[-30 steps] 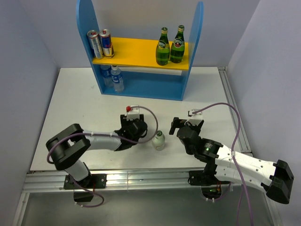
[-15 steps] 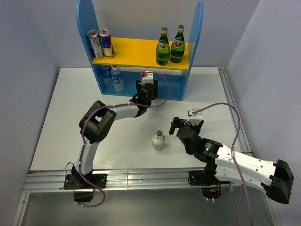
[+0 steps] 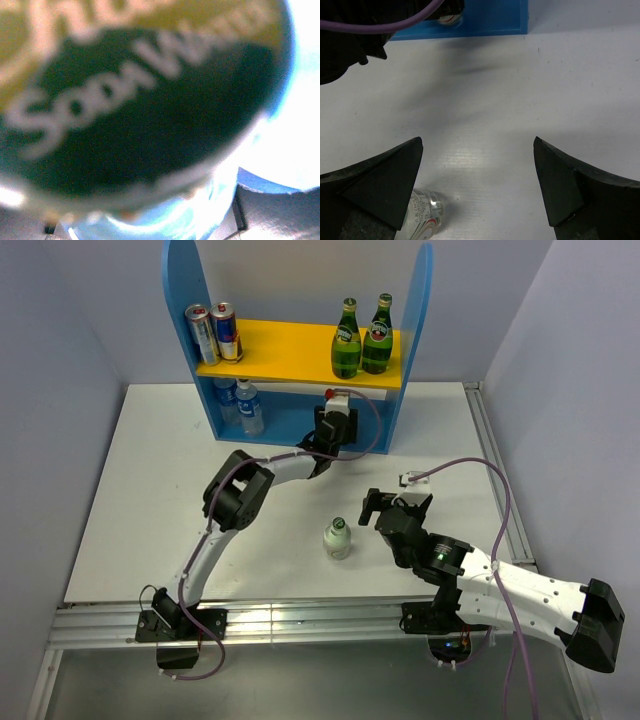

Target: Place and organize the beverage onto the shelf

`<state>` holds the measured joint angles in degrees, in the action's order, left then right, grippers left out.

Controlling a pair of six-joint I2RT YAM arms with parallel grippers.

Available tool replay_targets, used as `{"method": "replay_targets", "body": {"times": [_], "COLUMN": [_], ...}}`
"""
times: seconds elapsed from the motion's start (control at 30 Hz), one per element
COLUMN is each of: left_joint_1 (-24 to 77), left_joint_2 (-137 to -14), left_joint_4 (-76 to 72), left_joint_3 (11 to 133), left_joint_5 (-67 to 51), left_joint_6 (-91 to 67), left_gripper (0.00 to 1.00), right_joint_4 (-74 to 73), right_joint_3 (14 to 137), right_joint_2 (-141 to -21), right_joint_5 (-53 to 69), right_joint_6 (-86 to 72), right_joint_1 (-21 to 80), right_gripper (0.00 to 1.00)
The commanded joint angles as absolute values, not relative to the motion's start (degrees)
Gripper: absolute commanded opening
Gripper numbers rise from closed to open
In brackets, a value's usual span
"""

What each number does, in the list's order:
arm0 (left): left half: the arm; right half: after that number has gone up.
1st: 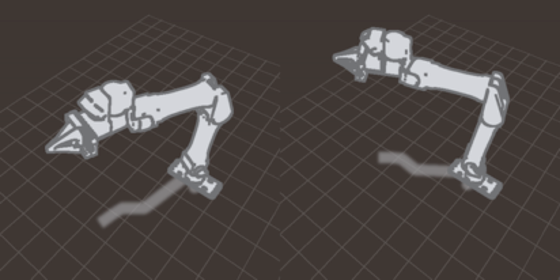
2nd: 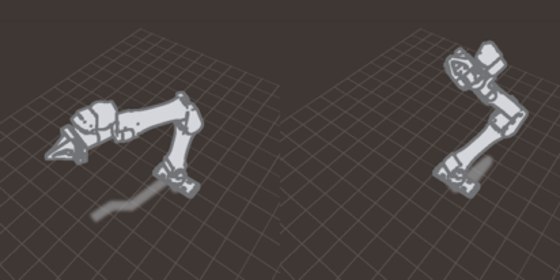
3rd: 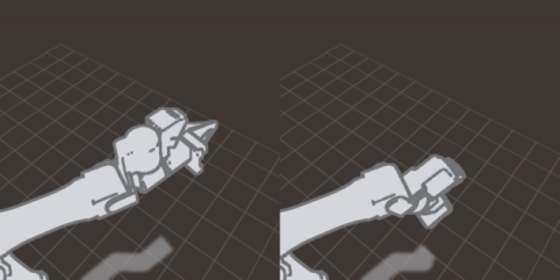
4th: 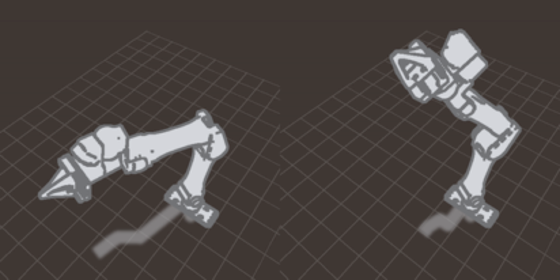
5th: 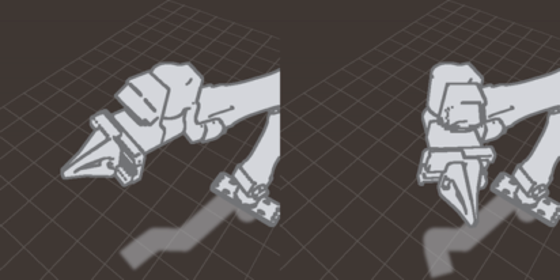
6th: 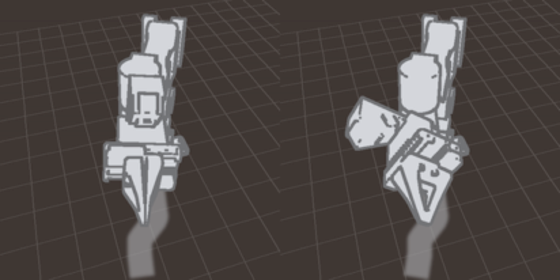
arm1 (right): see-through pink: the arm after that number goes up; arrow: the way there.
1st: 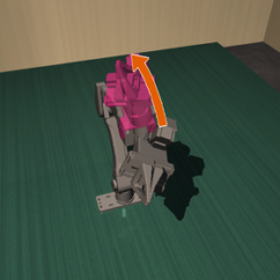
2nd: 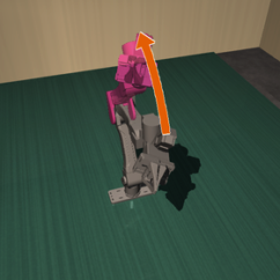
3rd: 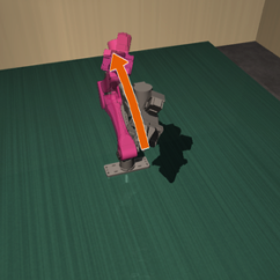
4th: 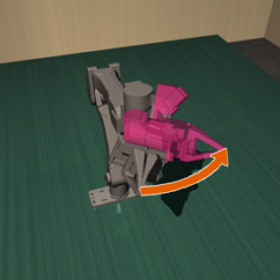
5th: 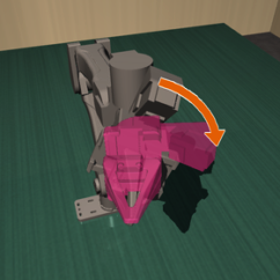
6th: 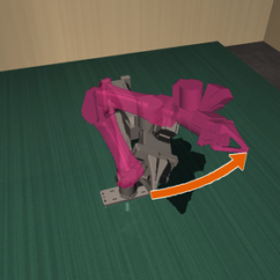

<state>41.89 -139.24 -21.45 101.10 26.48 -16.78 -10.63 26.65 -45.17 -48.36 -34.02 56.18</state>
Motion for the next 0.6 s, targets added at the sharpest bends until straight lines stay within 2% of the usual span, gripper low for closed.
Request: {"method": "replay_targets", "body": {"times": [0.0, 0.1, 0.47, 0.57], "left_joint_1": [42.8, 43.07, 45.79, 46.93], "left_joint_2": [-139.64, -142.98, -146.6, -146.69], "left_joint_4": [-27.26, -22.6, -22.41, -23.38], "left_joint_3": [110.36, 116.08, 119.53, 119.44], "left_joint_5": [23.12, 21.36, 16.44, 15.91], "left_joint_6": [-18.37, -19.6, -20.39, -18.29], "left_gripper": [0.0, 0.0, 0.01, 0.07], "right_joint_4": [-8.61, -8.53, -8.09, -8.17], "right_joint_3": [26.98, 26.98, 27.25, 27.42], "right_joint_2": [-45.35, -45.44, -45.97, -46.23], "right_joint_5": [-48.96, -48.96, -48.43, -48.52], "right_joint_6": [-33.93, -33.93, -33.66, -33.66], "right_joint_1": [55.72, 55.55, 55.37, 55.28], "right_gripper": [0.98, 0.98, 0.98, 0.98]}}
